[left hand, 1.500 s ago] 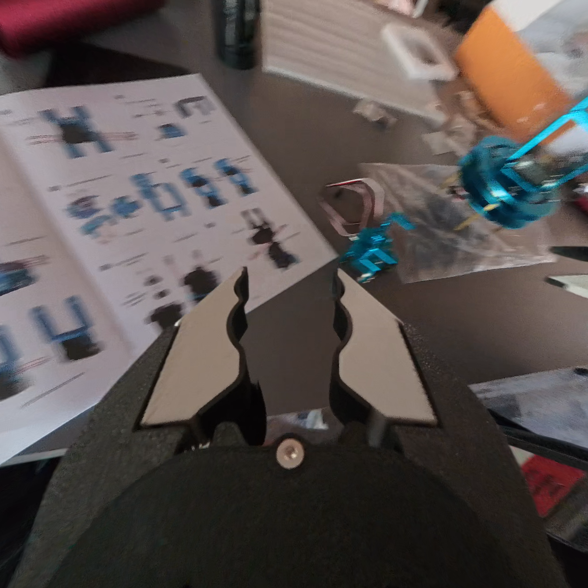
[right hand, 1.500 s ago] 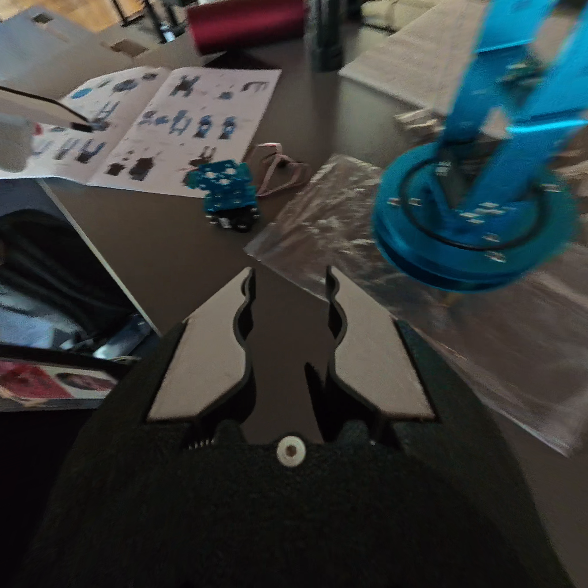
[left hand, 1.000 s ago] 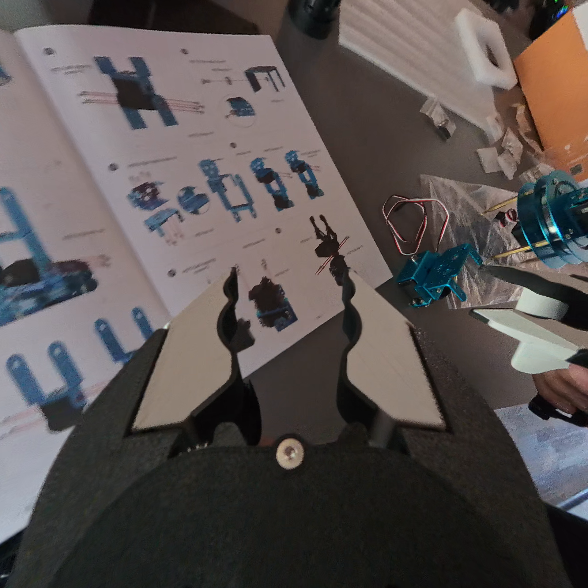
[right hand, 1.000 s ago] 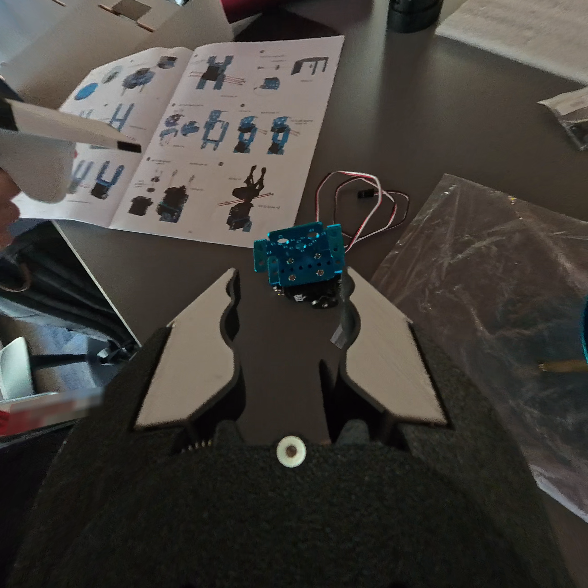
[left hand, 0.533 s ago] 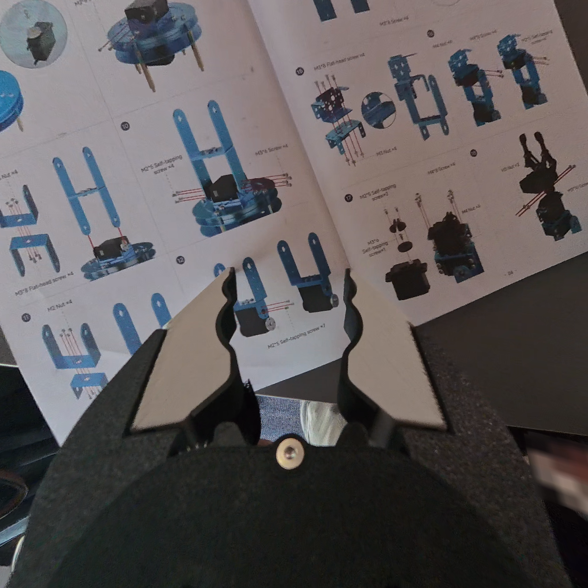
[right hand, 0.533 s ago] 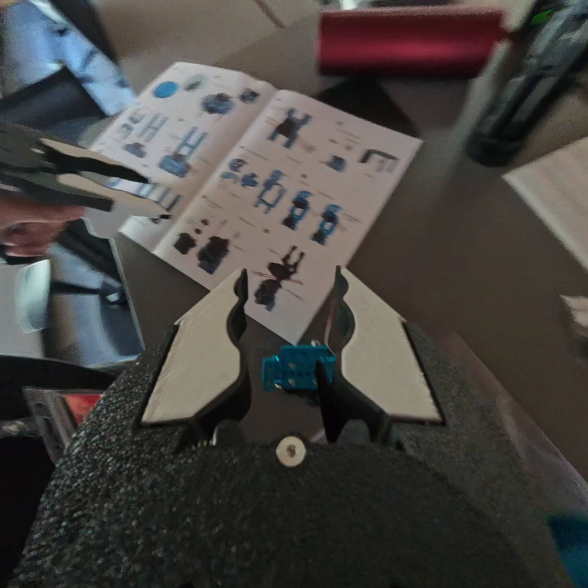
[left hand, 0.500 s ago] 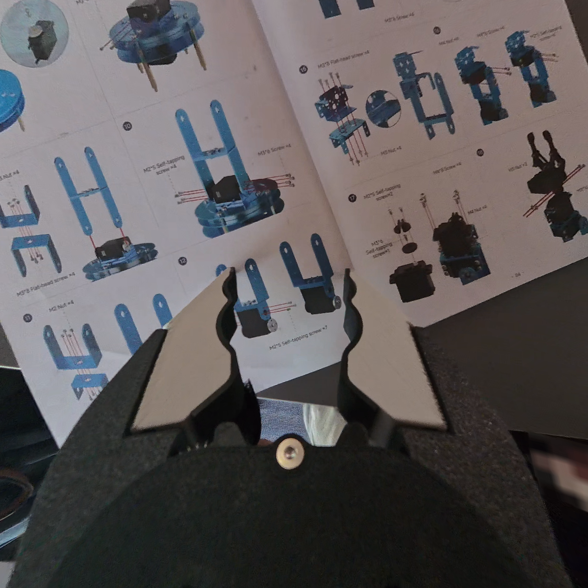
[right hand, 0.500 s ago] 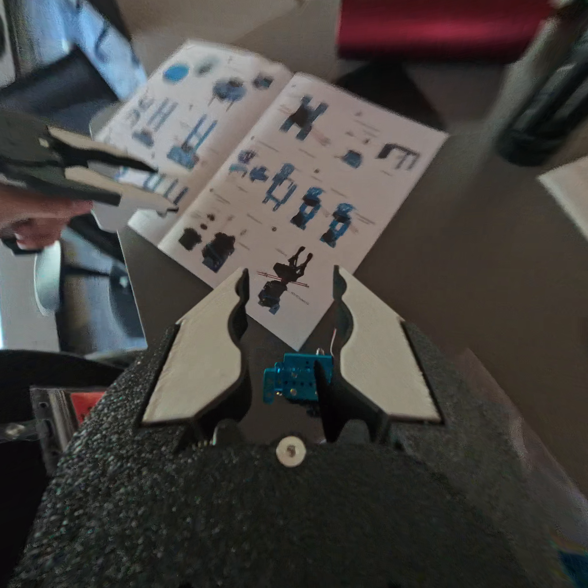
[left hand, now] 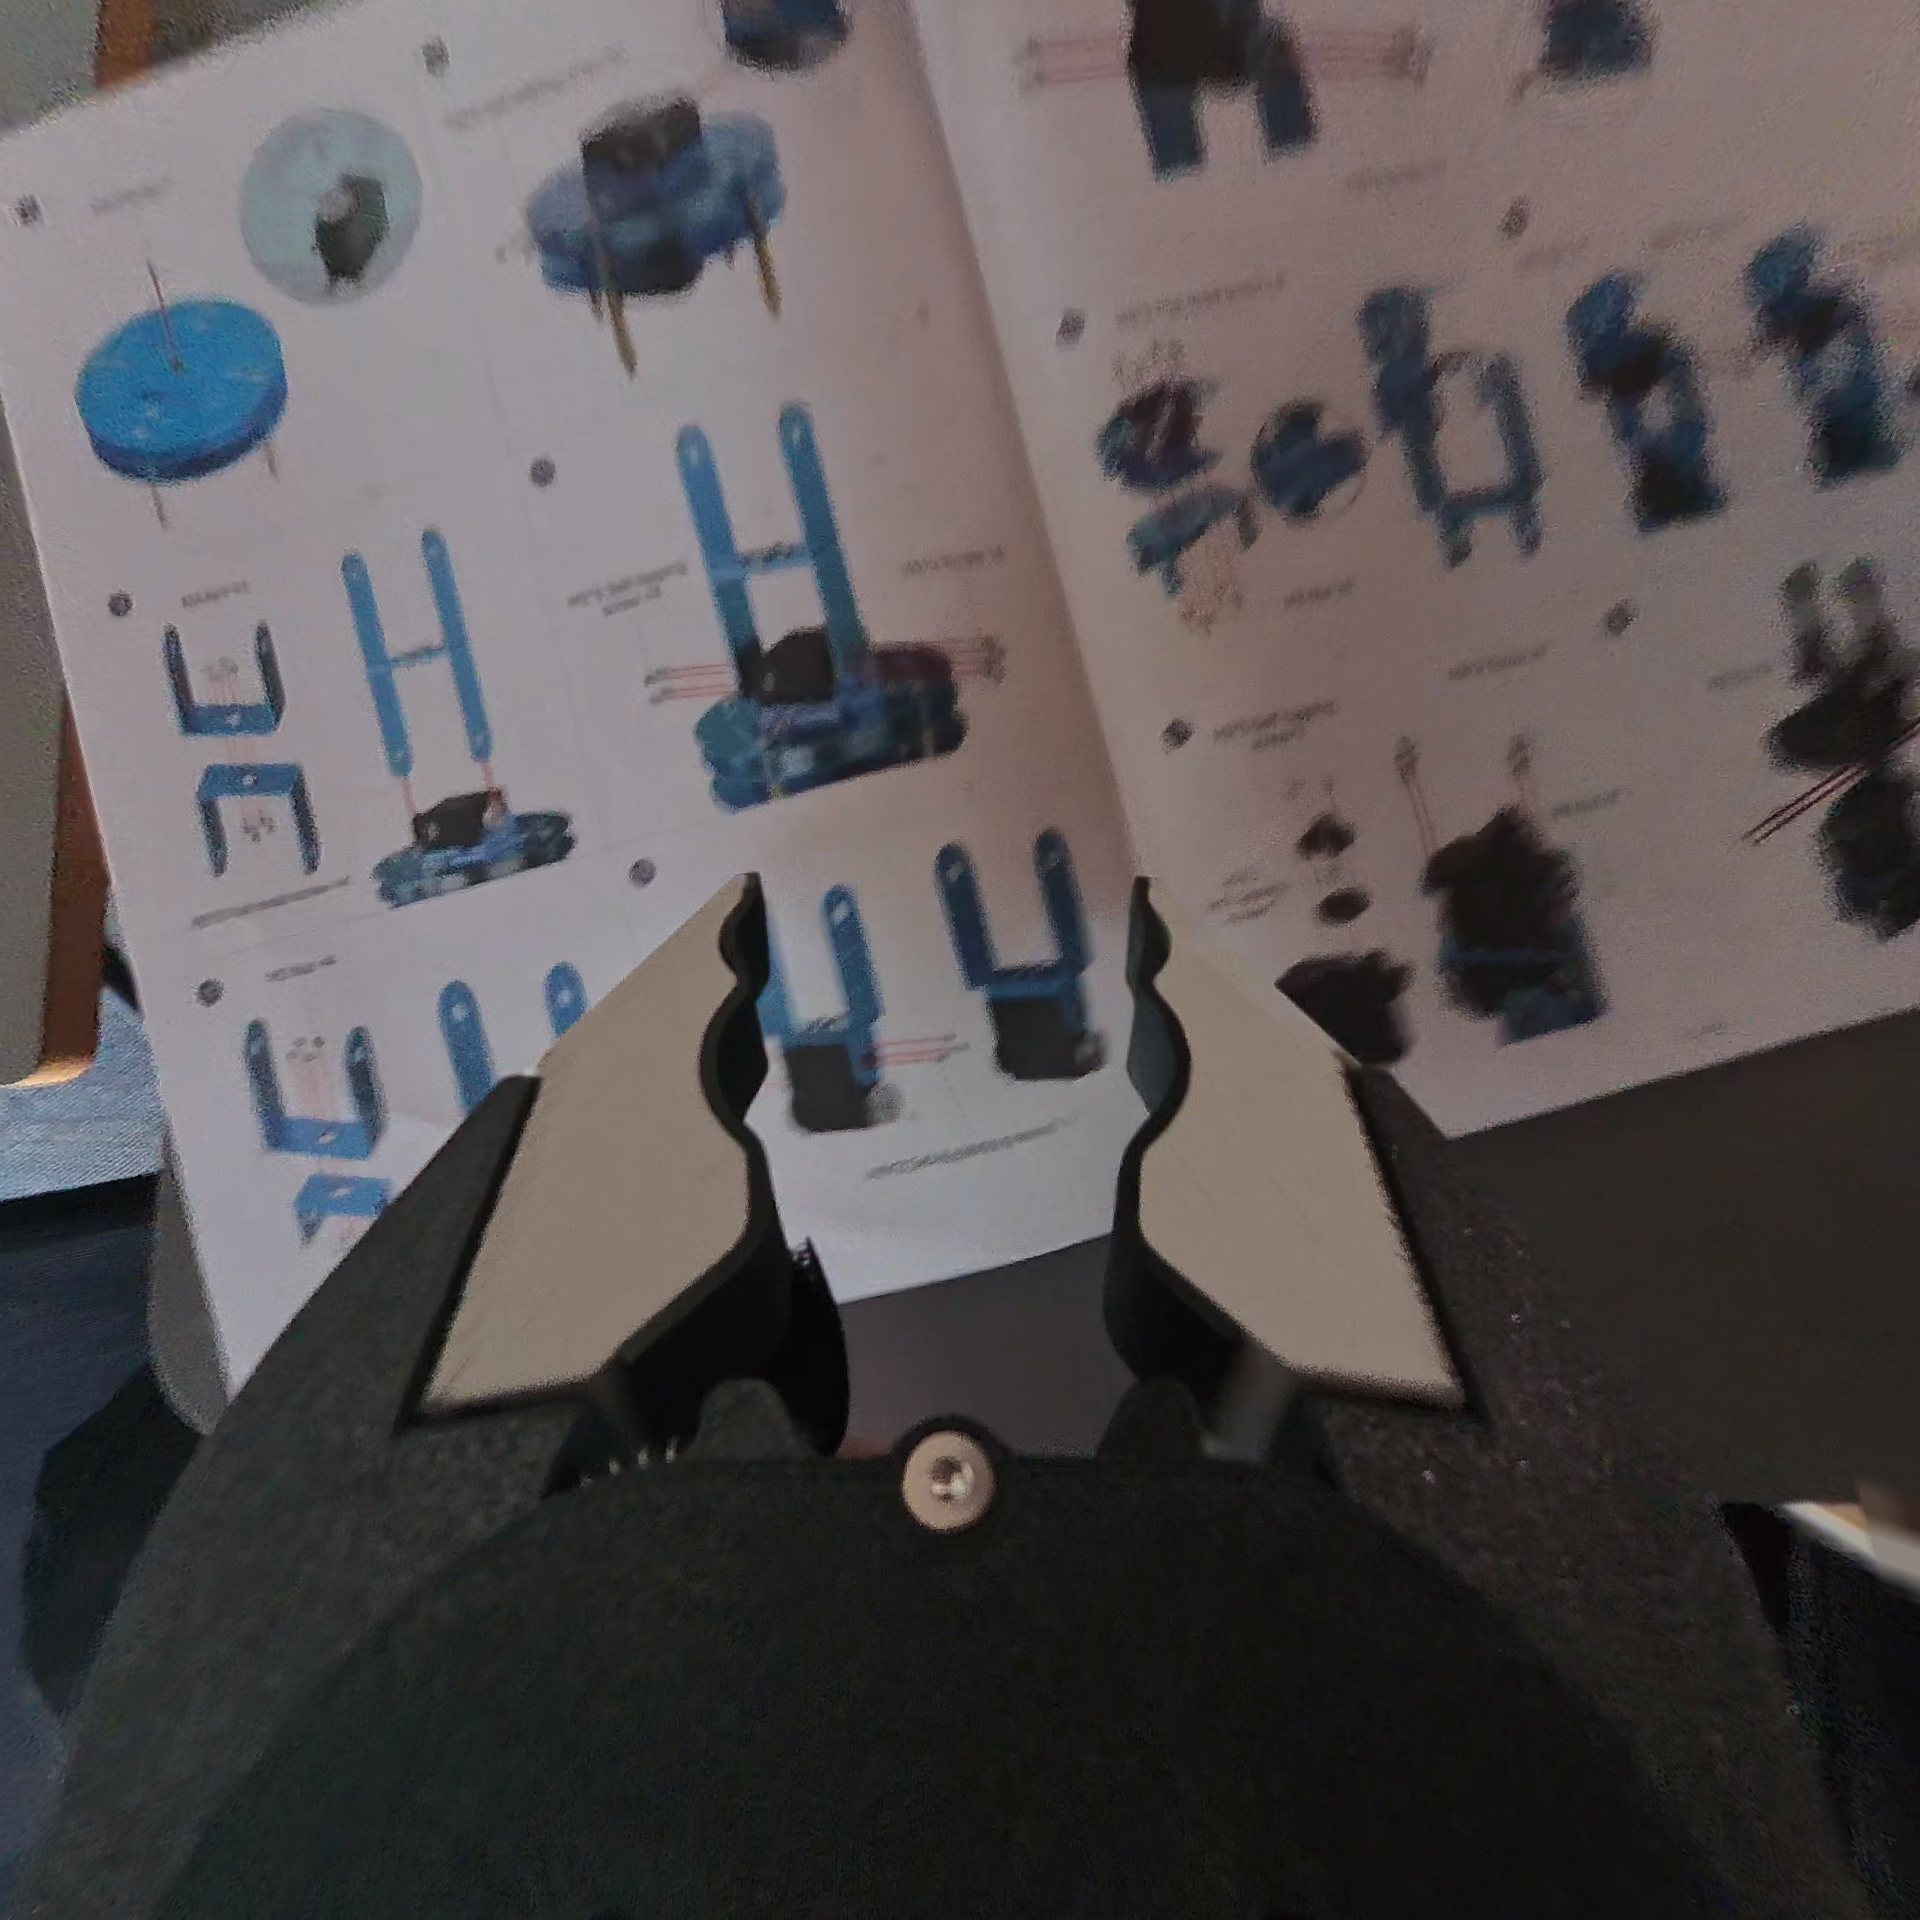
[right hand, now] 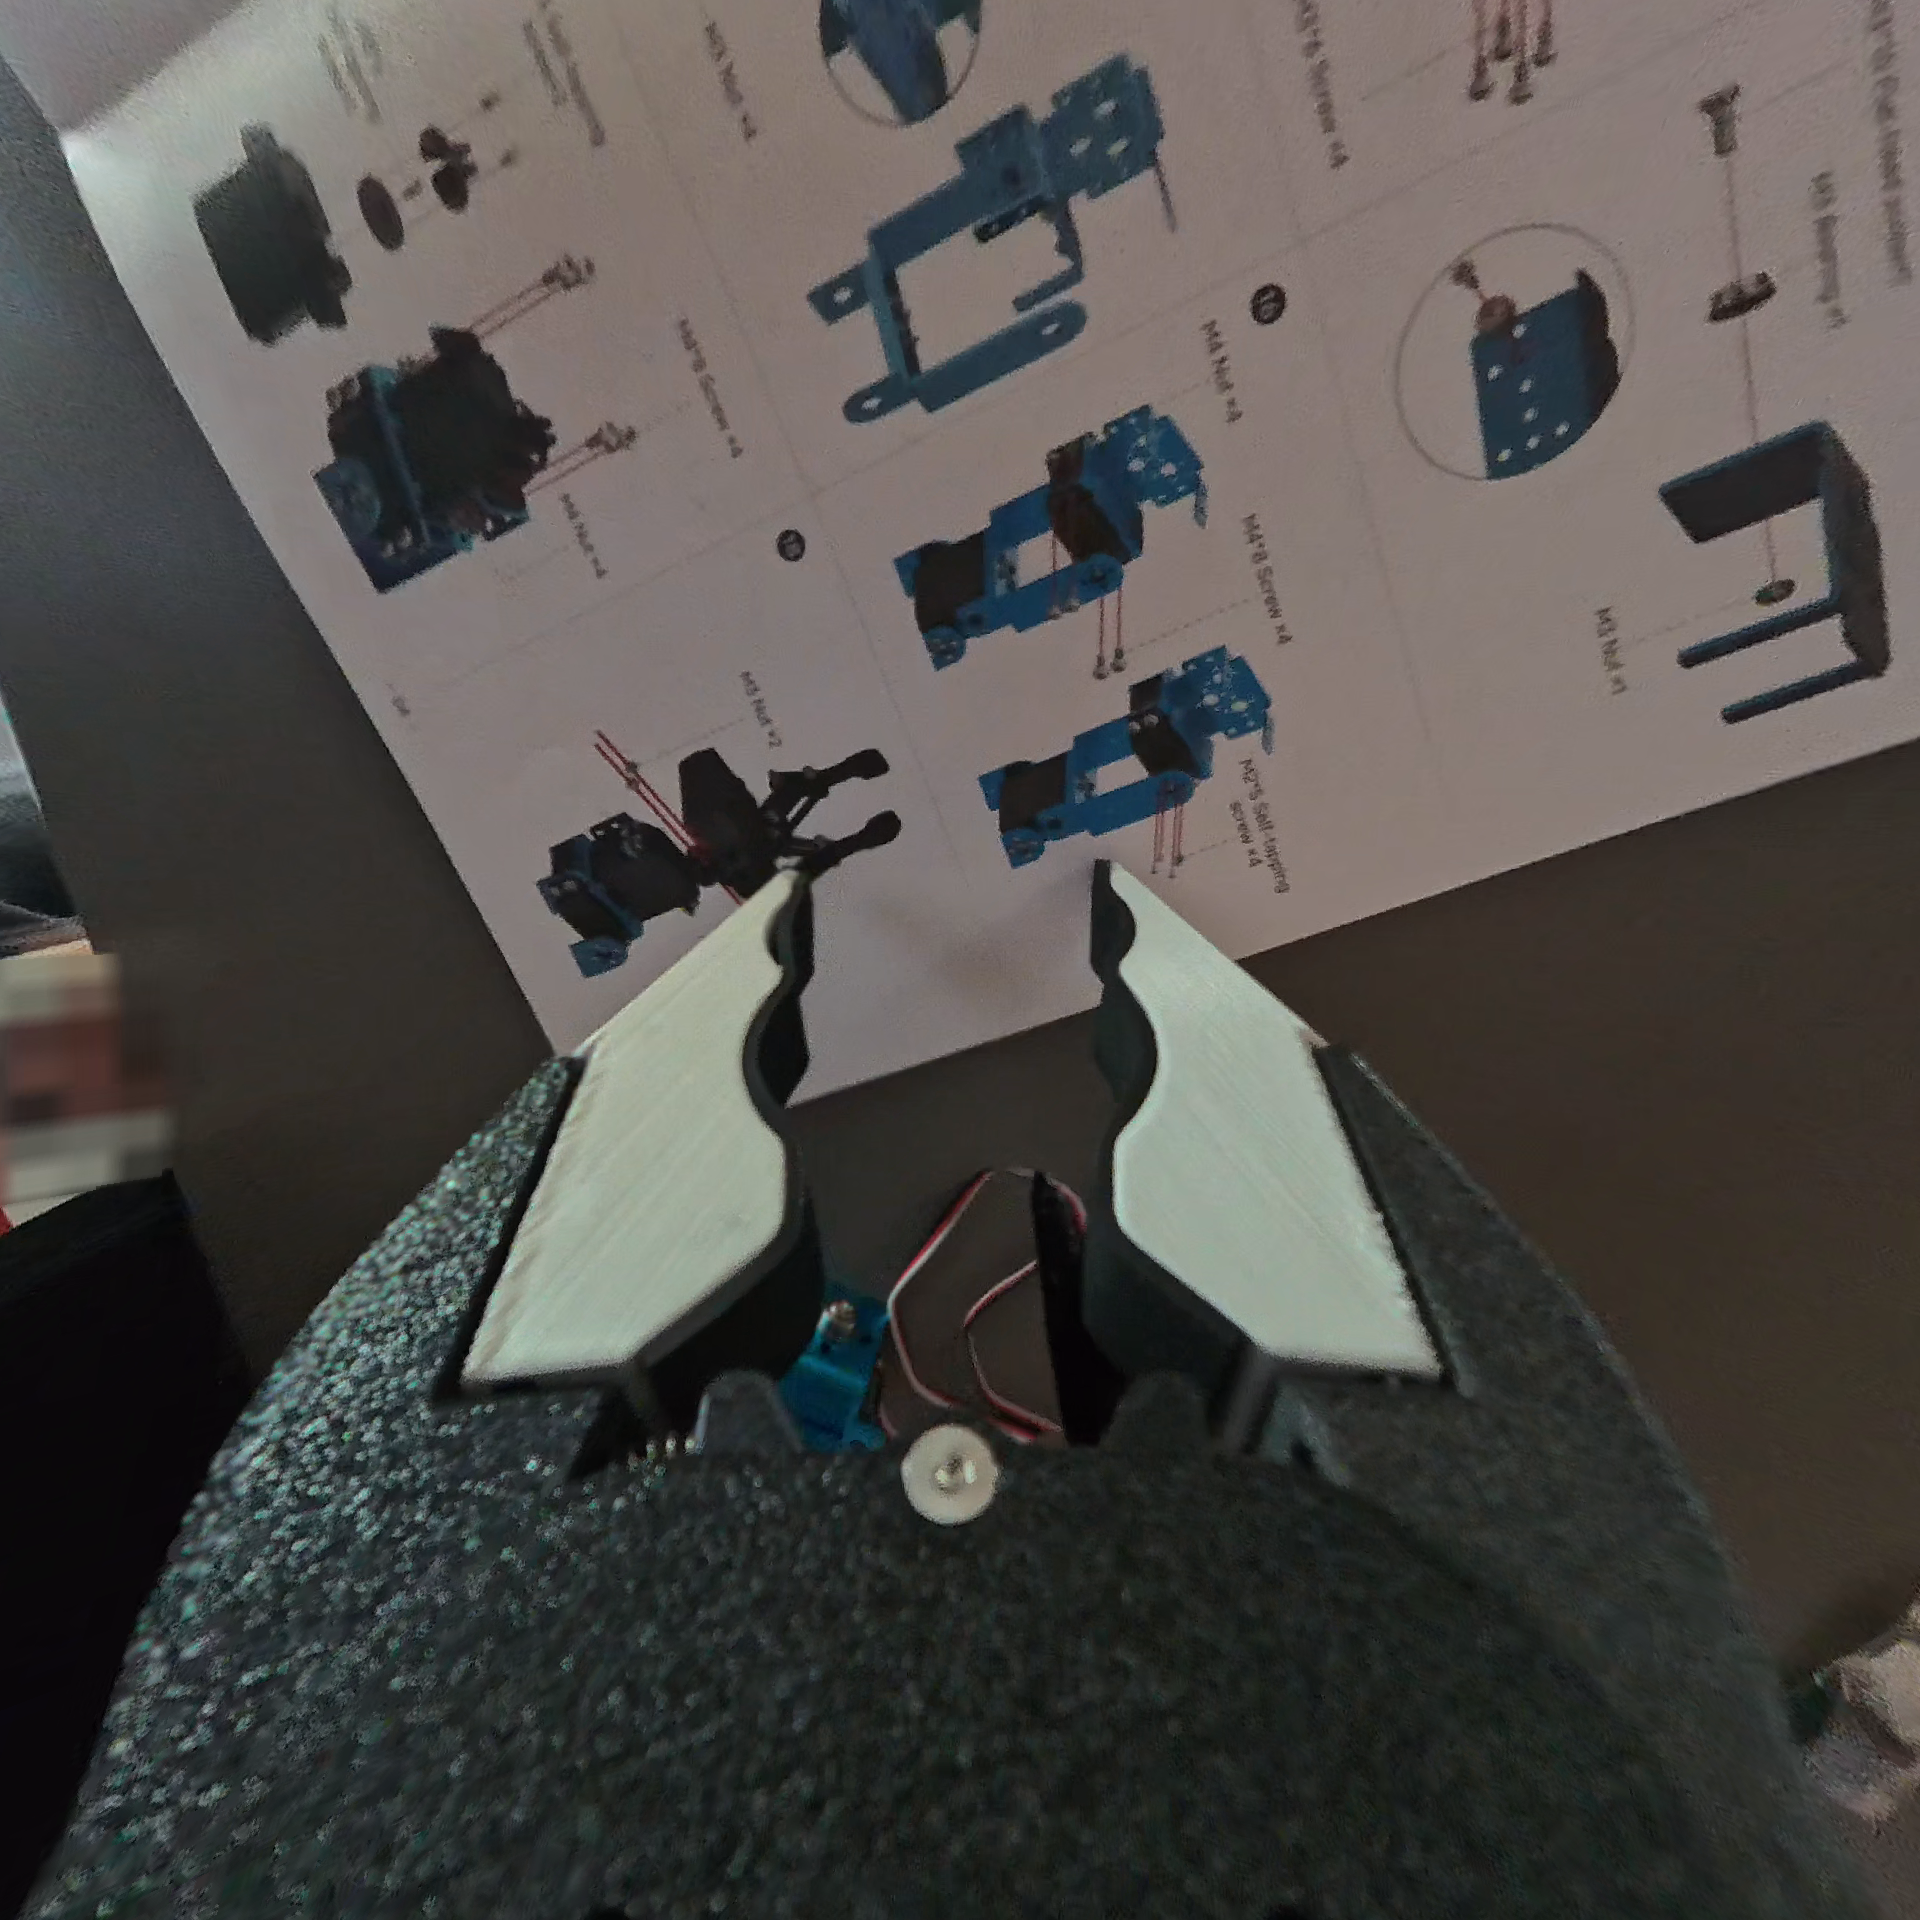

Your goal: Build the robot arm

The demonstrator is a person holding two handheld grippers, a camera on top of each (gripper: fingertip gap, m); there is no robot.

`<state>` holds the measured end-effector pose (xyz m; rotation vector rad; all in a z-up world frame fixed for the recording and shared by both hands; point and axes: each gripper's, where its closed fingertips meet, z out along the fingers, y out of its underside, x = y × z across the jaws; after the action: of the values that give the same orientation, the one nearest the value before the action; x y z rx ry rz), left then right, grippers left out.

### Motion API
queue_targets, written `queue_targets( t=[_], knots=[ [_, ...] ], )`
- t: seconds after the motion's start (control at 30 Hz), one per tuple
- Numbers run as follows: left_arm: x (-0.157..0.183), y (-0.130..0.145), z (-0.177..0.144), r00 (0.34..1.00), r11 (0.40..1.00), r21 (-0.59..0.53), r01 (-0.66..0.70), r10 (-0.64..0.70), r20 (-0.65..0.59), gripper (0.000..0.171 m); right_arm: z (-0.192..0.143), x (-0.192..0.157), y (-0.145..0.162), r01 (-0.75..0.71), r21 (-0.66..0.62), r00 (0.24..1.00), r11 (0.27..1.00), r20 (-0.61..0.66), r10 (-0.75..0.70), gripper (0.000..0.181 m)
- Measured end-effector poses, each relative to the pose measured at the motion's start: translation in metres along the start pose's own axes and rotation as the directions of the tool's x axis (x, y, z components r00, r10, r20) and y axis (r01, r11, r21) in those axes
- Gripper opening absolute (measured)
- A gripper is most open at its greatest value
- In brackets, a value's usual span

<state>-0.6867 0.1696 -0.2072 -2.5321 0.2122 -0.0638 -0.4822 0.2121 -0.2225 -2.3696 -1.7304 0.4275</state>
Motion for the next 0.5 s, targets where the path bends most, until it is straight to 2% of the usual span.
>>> queue_targets(
  t=[0.07, 0.1, 0.17, 0.23, 0.37, 0.5],
  knots=[
    [0.033, -0.025, -0.008, 0.996, 0.995, 0.084, 0.054, -0.048, -0.076, 0.066, -0.001, -0.002, 0.003, -0.005, -0.014, 0.999, 1.000, -0.036, 0.004, 0.052],
    [0.054, -0.037, -0.011, 0.989, 0.989, 0.121, 0.089, -0.073, -0.127, 0.064, -0.005, -0.003, 0.005, -0.040, -0.003, 0.999, 0.999, -0.030, 0.040, 0.057],
    [0.095, -0.053, -0.012, 0.973, 0.978, 0.165, 0.125, -0.089, -0.212, 0.065, -0.030, 0.002, -0.001, -0.148, 0.129, 0.988, 0.981, -0.024, 0.152, 0.058],
    [0.128, -0.055, -0.005, 0.964, 0.981, 0.156, 0.119, -0.077, -0.253, 0.065, -0.066, 0.009, 0.000, -0.234, 0.296, 0.967, 0.926, -0.023, 0.252, 0.057],
    [0.167, -0.055, 0.012, 0.950, 0.985, 0.091, 0.146, -0.114, -0.291, 0.065, -0.109, 0.015, 0.043, -0.299, 0.489, 0.911, 0.820, -0.111, 0.398, 0.058],
    [0.180, -0.058, 0.022, 0.950, 0.988, 0.080, 0.128, -0.099, -0.295, 0.065, -0.112, -0.001, 0.090, -0.324, 0.550, 0.860, 0.770, -0.168, 0.482, 0.057]
  ],
)
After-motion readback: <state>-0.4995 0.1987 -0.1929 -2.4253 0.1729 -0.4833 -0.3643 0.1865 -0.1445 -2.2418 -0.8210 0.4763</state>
